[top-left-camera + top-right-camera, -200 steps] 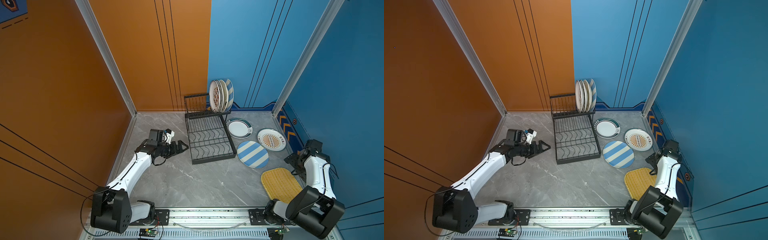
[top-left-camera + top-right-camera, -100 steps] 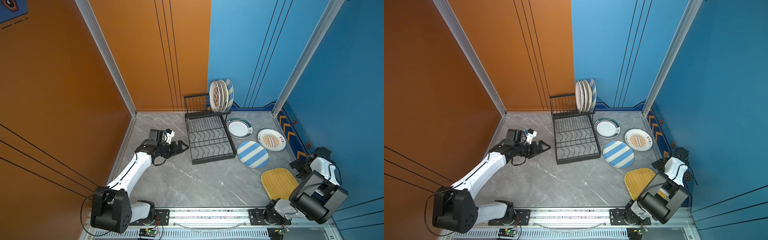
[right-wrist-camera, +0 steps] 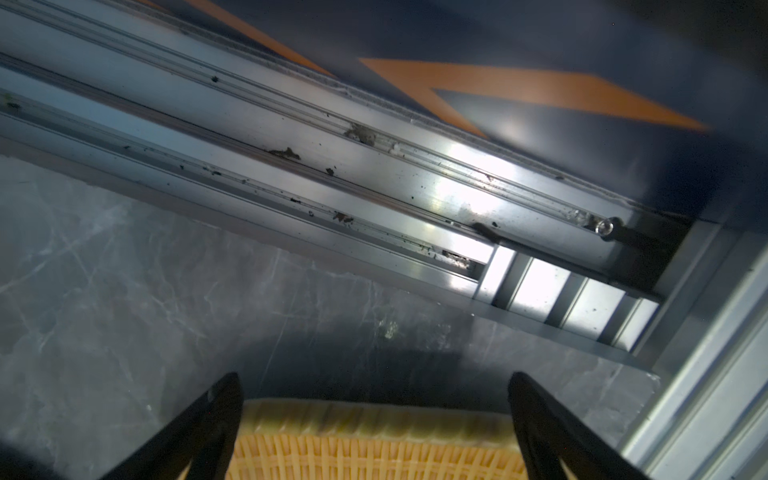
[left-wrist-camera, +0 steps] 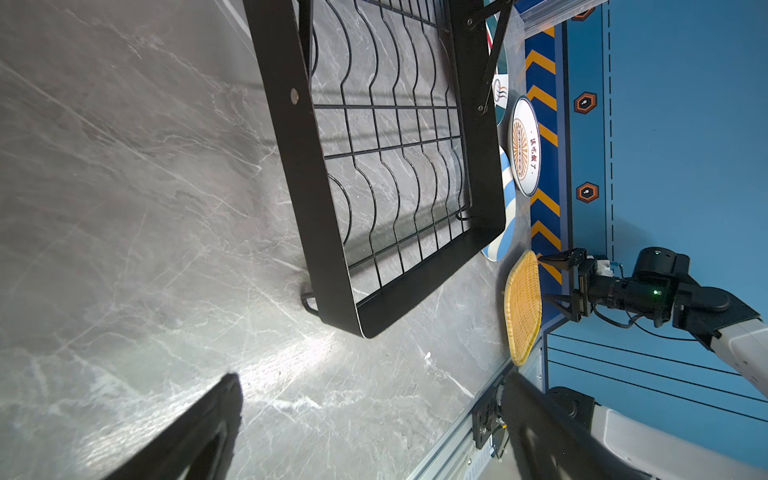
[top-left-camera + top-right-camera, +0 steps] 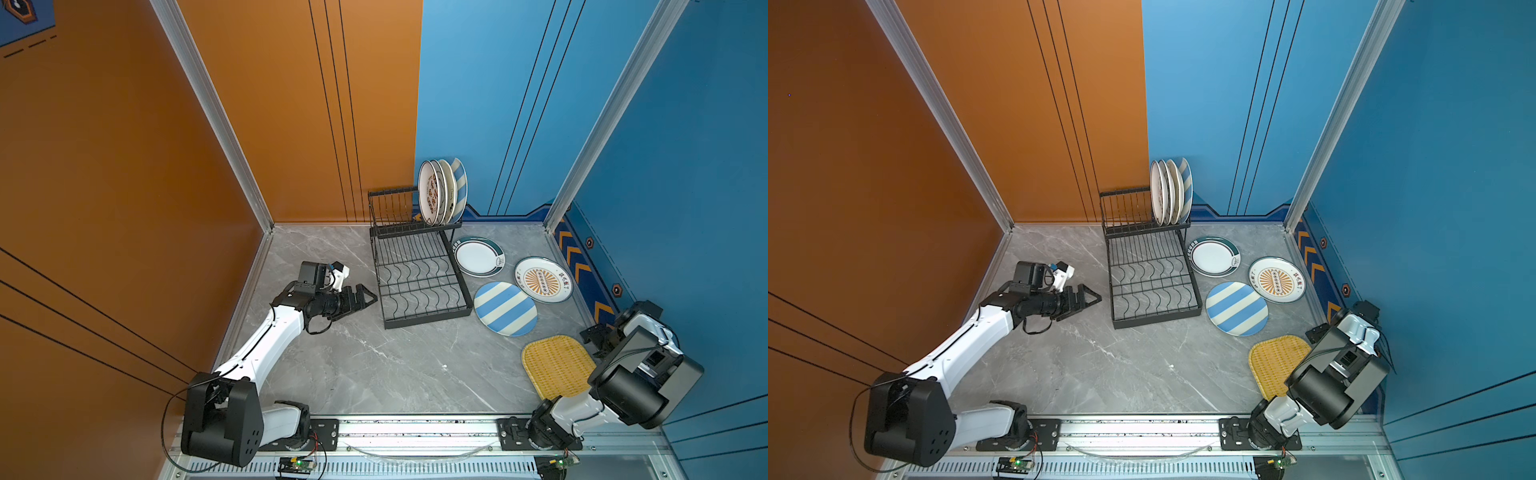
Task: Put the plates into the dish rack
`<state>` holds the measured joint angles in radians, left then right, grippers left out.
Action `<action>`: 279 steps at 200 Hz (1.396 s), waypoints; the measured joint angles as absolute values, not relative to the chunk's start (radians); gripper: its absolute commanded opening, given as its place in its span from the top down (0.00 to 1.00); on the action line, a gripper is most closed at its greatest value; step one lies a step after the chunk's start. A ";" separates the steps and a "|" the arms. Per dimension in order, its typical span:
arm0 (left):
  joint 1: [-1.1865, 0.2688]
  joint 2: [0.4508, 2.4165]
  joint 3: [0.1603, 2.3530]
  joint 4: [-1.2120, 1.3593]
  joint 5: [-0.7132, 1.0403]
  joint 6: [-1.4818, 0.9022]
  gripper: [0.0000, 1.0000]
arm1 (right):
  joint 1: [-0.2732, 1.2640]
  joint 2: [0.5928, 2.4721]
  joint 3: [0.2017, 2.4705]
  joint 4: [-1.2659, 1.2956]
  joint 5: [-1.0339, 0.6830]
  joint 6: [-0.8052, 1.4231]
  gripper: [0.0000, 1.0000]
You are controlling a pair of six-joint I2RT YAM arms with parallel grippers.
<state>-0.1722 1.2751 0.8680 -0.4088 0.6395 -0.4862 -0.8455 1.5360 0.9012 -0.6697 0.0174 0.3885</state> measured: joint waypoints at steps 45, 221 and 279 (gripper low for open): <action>-0.172 1.275 0.868 -0.409 0.639 -0.486 0.02 | -0.846 1.555 0.901 -0.670 -0.006 0.388 0.00; -0.172 1.260 0.850 -0.409 0.636 -0.486 0.02 | -0.783 1.477 0.790 -0.698 -0.152 0.424 0.00; -0.171 1.235 0.825 -0.409 0.636 -0.486 0.02 | -0.669 1.459 0.773 -0.698 -0.175 0.490 0.00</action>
